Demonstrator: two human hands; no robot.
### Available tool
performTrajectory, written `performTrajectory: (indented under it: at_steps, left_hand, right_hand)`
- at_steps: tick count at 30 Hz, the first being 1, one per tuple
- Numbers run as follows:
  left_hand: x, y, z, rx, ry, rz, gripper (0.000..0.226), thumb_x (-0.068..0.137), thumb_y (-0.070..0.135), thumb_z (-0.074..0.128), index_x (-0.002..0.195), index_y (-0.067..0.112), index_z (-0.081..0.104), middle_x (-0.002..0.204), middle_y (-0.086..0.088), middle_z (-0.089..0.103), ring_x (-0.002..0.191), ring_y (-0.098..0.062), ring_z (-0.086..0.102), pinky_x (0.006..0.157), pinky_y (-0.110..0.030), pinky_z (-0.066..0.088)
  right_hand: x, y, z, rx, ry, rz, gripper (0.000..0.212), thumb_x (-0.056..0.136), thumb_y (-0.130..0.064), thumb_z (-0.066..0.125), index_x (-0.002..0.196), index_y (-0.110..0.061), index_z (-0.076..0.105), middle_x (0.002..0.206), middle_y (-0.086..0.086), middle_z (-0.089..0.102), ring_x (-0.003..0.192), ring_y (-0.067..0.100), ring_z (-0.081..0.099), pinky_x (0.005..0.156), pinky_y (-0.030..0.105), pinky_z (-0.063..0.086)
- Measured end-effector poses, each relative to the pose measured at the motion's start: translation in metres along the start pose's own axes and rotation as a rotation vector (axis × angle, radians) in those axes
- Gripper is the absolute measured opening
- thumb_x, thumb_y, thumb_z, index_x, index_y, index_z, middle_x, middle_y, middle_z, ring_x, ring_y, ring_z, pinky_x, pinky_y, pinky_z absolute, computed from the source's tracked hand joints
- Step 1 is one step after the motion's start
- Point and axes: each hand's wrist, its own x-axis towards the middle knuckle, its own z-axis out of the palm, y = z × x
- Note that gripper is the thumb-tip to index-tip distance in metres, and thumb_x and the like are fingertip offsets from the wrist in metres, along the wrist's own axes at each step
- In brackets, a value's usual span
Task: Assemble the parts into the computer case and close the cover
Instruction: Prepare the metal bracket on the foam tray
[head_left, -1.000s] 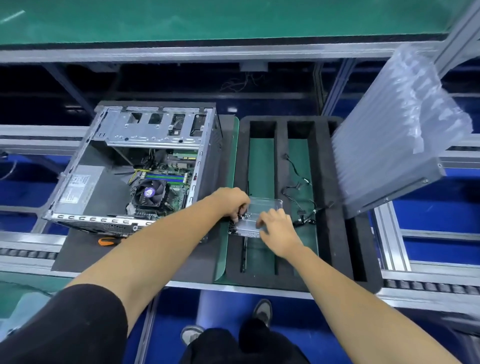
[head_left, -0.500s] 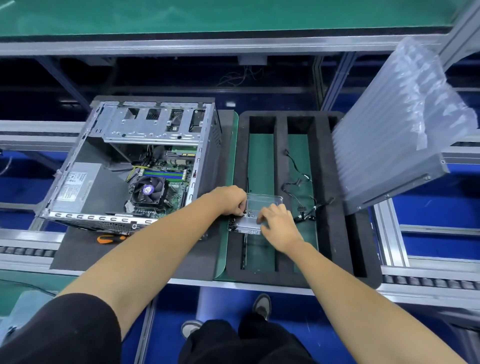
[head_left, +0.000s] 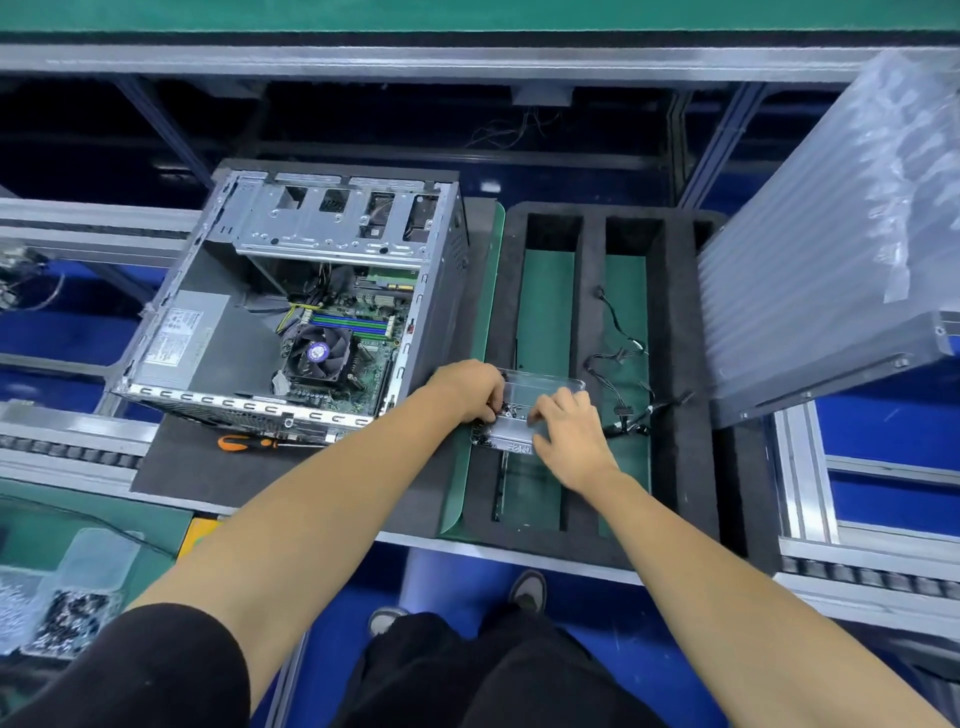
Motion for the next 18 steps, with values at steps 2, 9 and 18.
performTrajectory:
  at_steps: [2, 9, 18]
  left_hand:
    - [-0.002, -0.002, -0.005, -0.041, -0.003, -0.031, 0.023, 0.085, 0.01, 0.075, 0.1, 0.026, 0.072, 0.096, 0.009, 0.067, 0.087, -0.016, 0.063, 0.076, -0.031, 0.052]
    - [-0.001, 0.0, -0.006, 0.043, -0.111, -0.075, 0.02, 0.077, 0.007, 0.083, 0.088, 0.022, 0.075, 0.079, 0.009, 0.063, 0.087, -0.024, 0.071, 0.074, -0.032, 0.056]
    - [-0.002, 0.006, -0.001, 0.117, -0.081, -0.125, 0.01, 0.079, 0.009, 0.078, 0.087, 0.016, 0.078, 0.094, 0.0, 0.072, 0.081, -0.026, 0.071, 0.065, -0.031, 0.053]
  right_hand:
    - [0.002, -0.001, 0.001, -0.007, 0.023, -0.004, 0.023, 0.092, -0.023, 0.063, 0.114, -0.024, 0.057, 0.114, -0.002, 0.046, 0.105, 0.022, 0.035, 0.092, 0.038, 0.033]
    - [0.006, 0.001, 0.011, -0.065, 0.012, -0.128, 0.021, 0.088, -0.032, 0.063, 0.106, -0.024, 0.057, 0.104, -0.004, 0.043, 0.095, 0.02, 0.033, 0.085, 0.038, 0.037]
    - [0.007, 0.001, 0.017, -0.042, 0.013, -0.133, 0.02, 0.089, -0.028, 0.065, 0.107, -0.025, 0.057, 0.106, -0.005, 0.043, 0.096, 0.017, 0.029, 0.084, 0.034, 0.033]
